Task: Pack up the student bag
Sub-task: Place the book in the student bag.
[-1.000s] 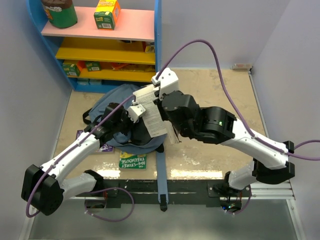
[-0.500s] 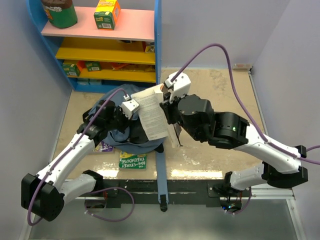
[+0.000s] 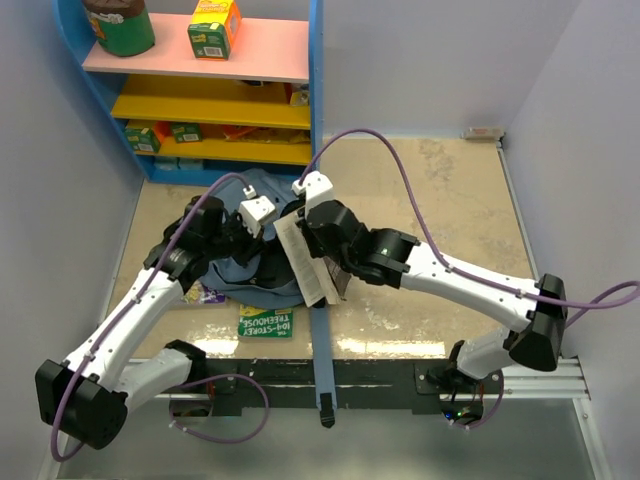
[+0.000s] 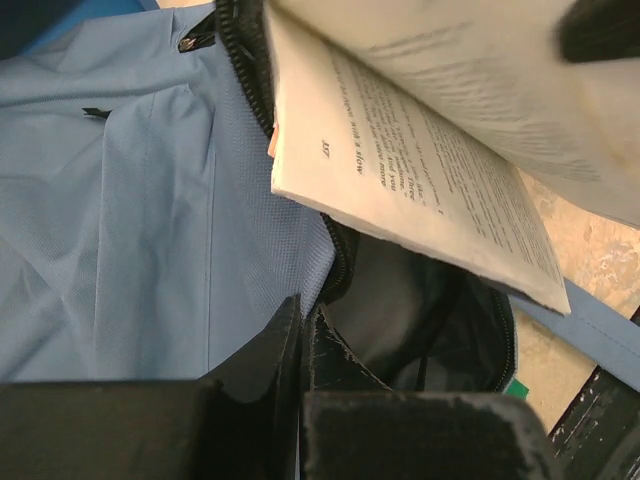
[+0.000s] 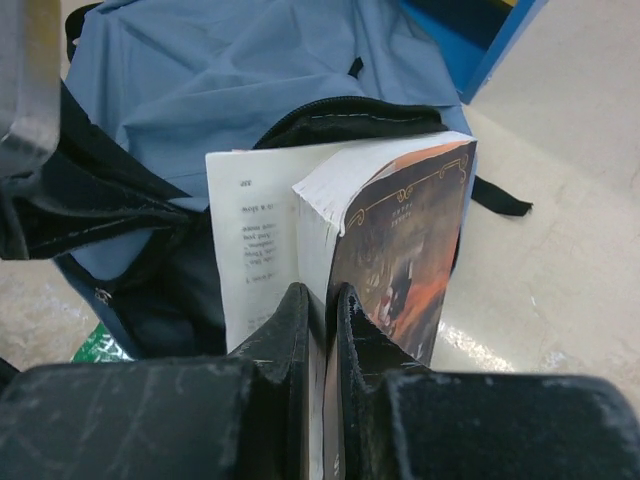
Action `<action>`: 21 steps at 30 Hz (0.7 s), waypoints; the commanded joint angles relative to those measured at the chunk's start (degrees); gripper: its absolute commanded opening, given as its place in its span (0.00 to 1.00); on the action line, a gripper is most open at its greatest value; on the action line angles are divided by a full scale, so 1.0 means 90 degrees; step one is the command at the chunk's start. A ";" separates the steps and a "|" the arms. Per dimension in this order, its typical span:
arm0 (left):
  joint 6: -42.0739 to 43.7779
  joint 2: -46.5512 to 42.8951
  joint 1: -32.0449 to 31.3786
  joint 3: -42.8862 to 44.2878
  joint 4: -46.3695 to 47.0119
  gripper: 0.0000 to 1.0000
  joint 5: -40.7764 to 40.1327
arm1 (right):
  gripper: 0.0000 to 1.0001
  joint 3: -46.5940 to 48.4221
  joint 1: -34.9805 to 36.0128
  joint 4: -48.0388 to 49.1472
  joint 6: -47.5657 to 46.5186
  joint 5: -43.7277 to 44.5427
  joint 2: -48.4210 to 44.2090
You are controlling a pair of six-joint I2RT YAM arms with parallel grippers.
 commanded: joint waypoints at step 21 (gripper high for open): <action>0.0480 -0.0079 0.0032 0.0480 -0.0452 0.00 0.0375 | 0.04 -0.0618 -0.0008 0.3355 -0.0931 -0.1549 0.2061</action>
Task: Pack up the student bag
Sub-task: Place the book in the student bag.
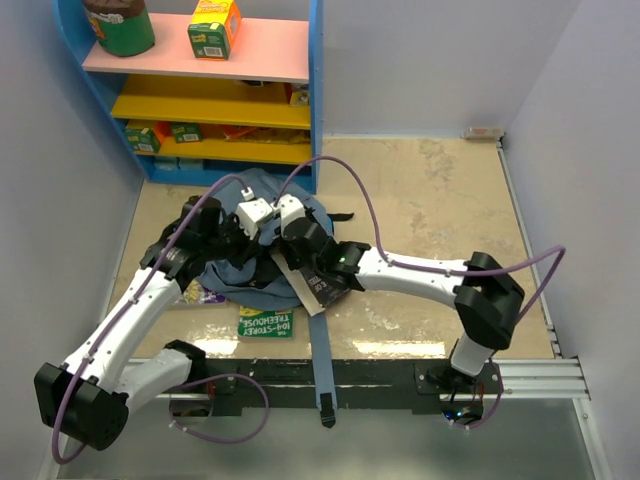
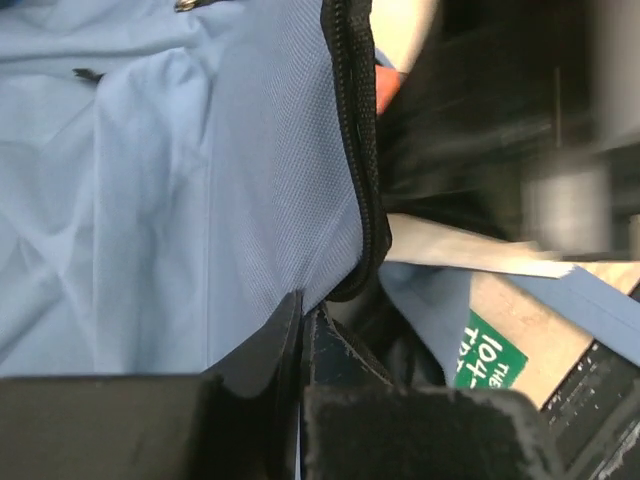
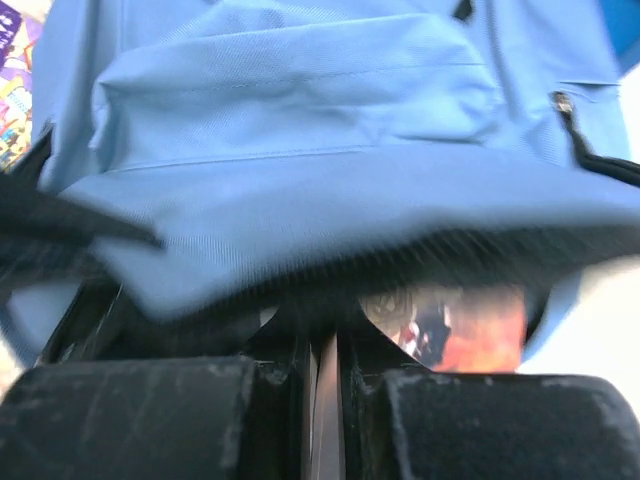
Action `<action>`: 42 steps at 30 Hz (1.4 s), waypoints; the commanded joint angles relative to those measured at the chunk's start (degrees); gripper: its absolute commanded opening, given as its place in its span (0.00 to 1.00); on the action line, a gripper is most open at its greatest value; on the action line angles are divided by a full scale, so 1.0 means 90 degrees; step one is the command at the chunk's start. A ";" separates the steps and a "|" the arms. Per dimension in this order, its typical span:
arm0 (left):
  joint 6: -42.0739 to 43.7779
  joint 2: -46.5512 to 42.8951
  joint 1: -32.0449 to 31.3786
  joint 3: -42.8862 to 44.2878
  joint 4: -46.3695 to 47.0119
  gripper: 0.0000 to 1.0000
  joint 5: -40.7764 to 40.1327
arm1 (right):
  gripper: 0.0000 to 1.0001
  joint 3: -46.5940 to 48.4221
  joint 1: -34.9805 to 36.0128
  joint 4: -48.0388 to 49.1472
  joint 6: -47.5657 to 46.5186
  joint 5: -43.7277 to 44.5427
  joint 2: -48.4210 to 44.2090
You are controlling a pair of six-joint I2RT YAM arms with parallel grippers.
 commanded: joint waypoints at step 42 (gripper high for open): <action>0.1062 0.0081 -0.0094 -0.0565 0.0329 0.00 -0.0042 | 0.33 -0.3208 -0.0861 -0.2934 0.4707 -0.0333 -0.3047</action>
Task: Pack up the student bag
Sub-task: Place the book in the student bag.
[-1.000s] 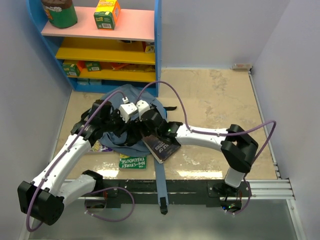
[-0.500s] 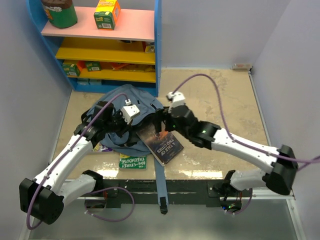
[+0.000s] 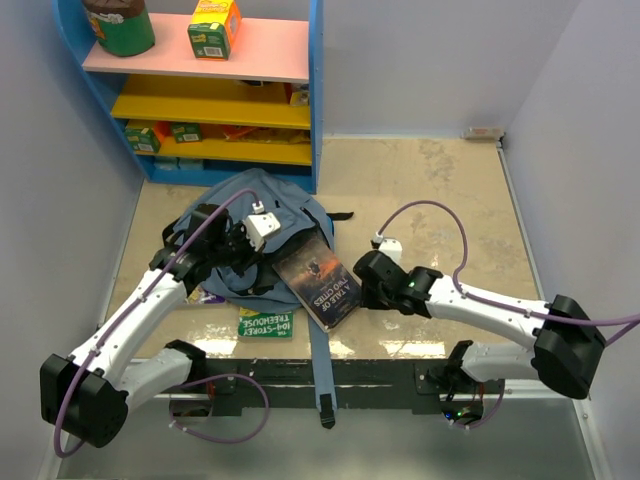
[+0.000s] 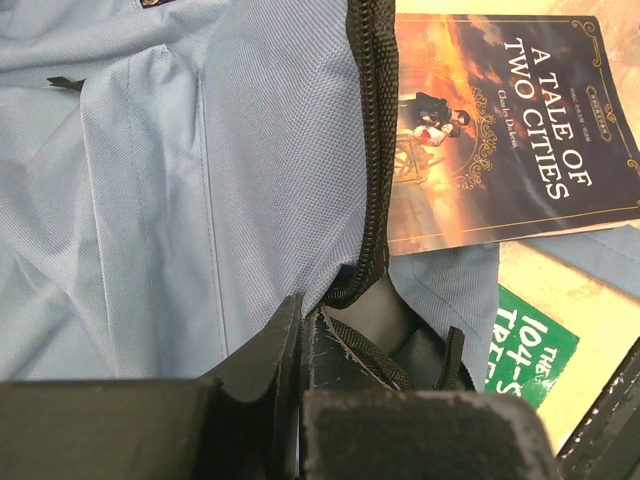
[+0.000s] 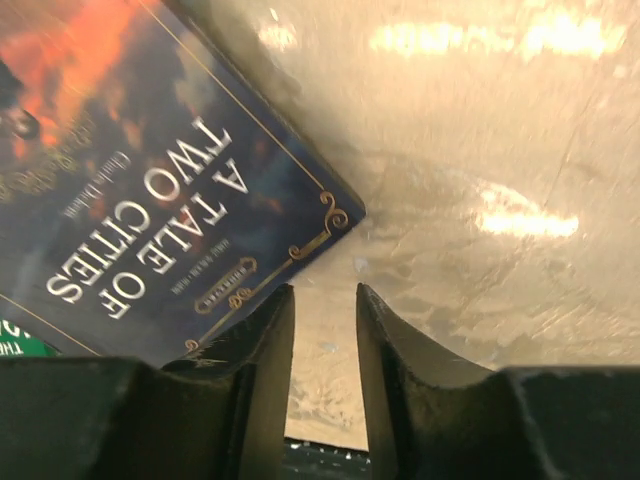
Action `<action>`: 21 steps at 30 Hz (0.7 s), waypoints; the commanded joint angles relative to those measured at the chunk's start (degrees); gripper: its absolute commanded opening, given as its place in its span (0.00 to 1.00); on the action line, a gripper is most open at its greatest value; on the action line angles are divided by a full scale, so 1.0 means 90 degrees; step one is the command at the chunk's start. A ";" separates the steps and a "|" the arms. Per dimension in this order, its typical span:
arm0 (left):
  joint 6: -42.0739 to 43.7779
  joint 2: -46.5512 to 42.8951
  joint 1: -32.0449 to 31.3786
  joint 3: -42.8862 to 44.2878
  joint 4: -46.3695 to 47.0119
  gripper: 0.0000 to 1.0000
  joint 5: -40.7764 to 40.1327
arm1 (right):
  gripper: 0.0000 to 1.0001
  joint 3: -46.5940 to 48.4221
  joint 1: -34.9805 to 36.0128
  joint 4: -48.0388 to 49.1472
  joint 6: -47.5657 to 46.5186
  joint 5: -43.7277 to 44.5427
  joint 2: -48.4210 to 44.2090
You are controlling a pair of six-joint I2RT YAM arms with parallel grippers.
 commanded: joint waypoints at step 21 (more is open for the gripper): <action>0.0317 0.0101 0.0012 0.0184 -0.0226 0.00 0.0287 | 0.11 -0.0082 -0.0011 0.2493 0.0469 0.0261 0.0942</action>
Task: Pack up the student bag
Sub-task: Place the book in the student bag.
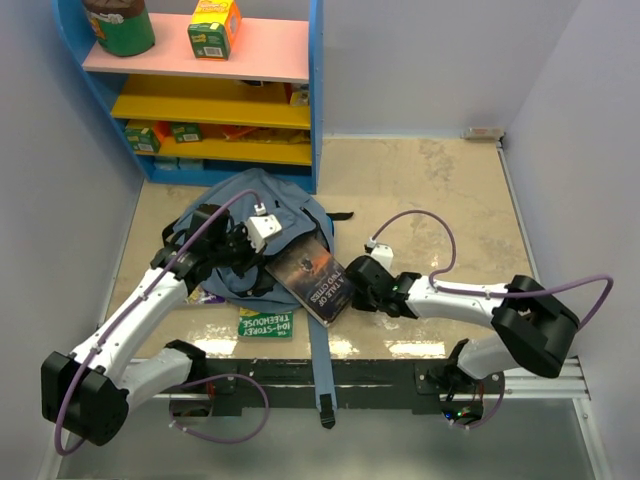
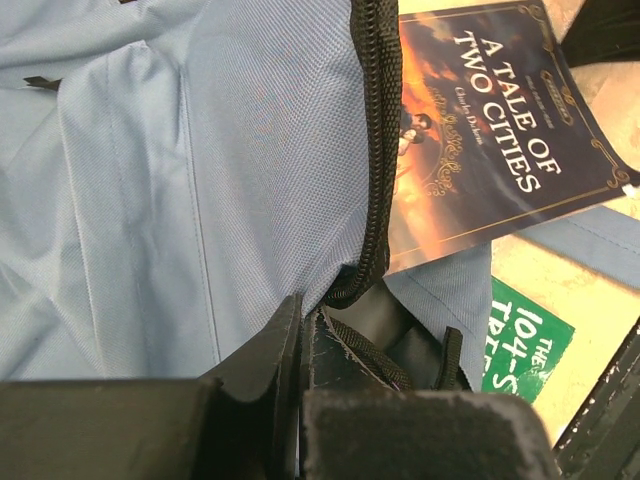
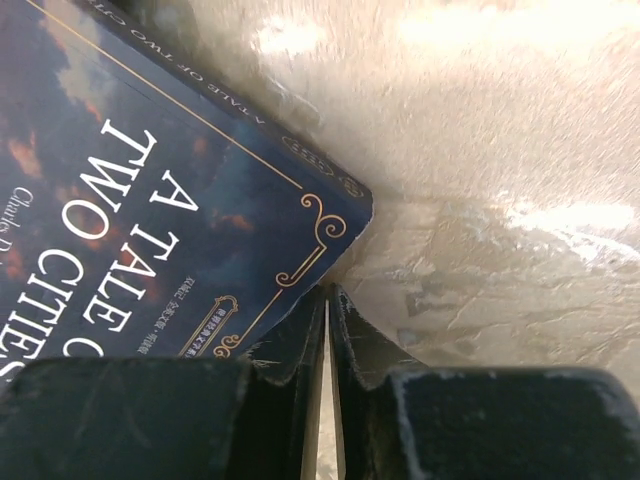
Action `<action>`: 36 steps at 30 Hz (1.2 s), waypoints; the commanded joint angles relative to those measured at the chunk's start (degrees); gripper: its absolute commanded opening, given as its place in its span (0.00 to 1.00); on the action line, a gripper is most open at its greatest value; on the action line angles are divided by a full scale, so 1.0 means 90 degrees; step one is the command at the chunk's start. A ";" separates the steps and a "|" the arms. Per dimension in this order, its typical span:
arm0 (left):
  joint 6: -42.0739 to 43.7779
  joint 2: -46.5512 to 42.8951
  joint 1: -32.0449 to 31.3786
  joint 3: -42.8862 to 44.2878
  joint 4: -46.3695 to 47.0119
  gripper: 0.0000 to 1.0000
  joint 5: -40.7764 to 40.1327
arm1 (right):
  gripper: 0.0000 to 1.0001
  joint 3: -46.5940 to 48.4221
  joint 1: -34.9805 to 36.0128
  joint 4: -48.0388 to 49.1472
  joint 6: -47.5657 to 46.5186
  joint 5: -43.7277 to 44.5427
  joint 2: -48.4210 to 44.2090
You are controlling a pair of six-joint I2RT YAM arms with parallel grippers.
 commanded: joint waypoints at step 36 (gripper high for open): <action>0.0516 0.0021 0.0003 -0.0089 -0.0266 0.00 0.0137 | 0.42 -0.0394 -0.0182 -0.0460 0.0848 -0.0268 -0.1512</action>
